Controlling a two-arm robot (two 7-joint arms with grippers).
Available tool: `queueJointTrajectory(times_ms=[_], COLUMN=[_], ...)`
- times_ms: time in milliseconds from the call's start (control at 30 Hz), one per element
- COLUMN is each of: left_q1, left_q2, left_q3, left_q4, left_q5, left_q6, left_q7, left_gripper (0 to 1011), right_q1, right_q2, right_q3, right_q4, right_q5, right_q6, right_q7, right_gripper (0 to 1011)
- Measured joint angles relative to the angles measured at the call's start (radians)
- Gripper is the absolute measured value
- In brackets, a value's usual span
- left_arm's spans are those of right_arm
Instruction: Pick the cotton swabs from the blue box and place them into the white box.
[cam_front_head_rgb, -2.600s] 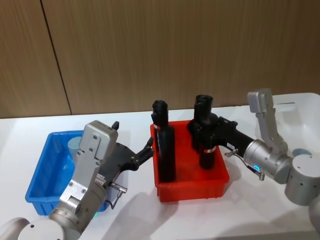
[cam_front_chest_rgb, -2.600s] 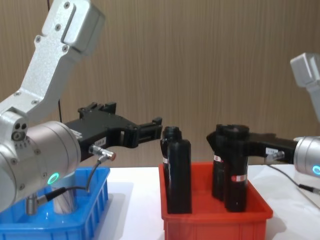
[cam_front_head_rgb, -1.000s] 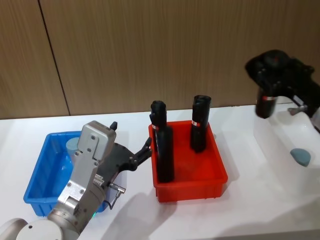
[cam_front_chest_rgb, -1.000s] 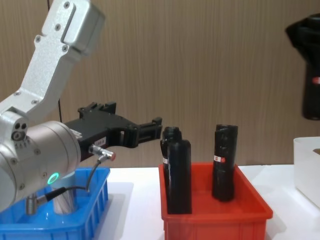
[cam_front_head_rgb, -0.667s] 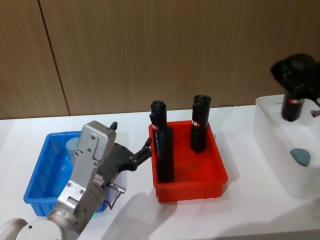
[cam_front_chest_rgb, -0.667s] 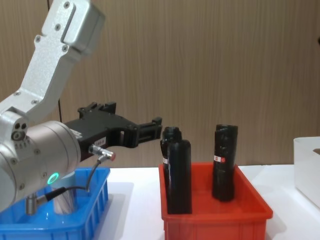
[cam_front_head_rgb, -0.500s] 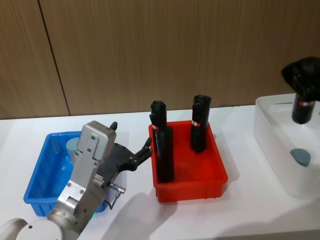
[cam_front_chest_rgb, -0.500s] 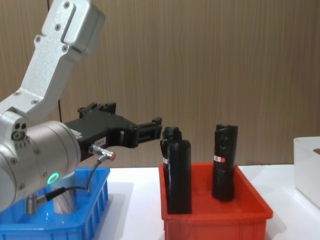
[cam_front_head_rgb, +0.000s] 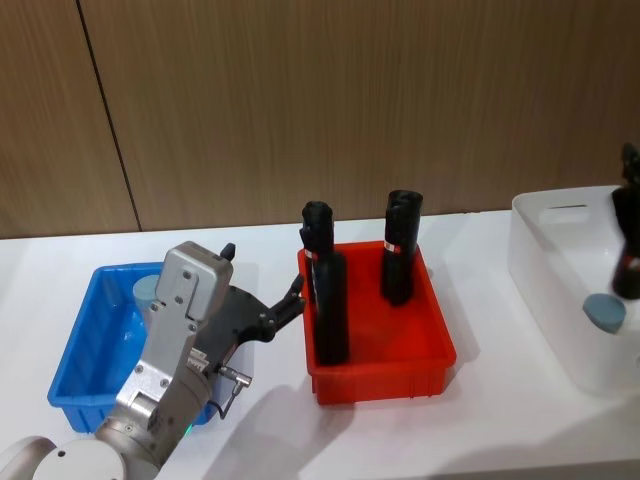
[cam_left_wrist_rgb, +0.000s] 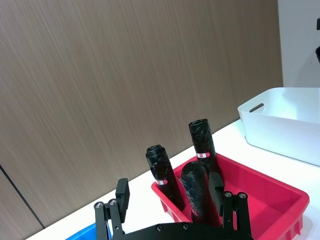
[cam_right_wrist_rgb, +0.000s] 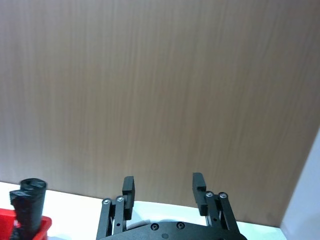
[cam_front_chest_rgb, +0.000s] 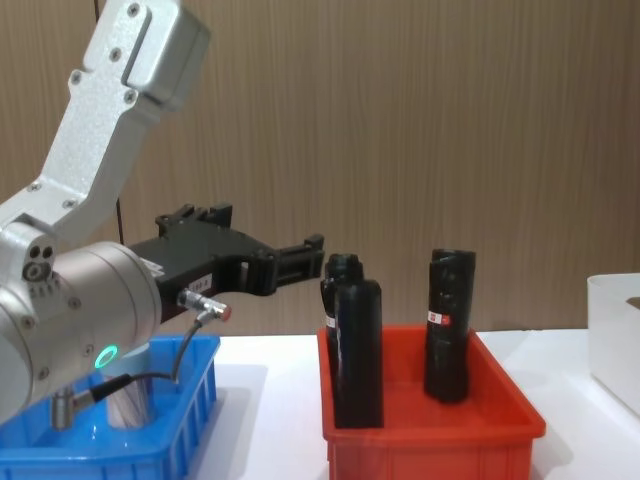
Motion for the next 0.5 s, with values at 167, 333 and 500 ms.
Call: queueJointTrajectory(times_ms=[167,333,500], left_q1=[0.0,0.0,0.0], left_q2=[0.0,0.0,0.0], left_q3=[0.0,0.0,0.0], left_q4=[0.0,0.0,0.0], left_q5=[0.0,0.0,0.0], left_q6=[0.0,0.0,0.0], left_q7=[0.0,0.0,0.0], left_gripper=[1004,1004,1004], right_q1=[0.008,0.012,0.012], right_q2=[0.001,0.001,0.002], right_q3=[0.005,0.008,0.011], right_q4=[0.027,0.04,0.043], right_q5=[-0.001,-0.001,-0.002], right_q6=[-0.017,-0.029,-0.038], right_q7=[-0.01,-0.016,-0.019], right_gripper=[841,970,1002])
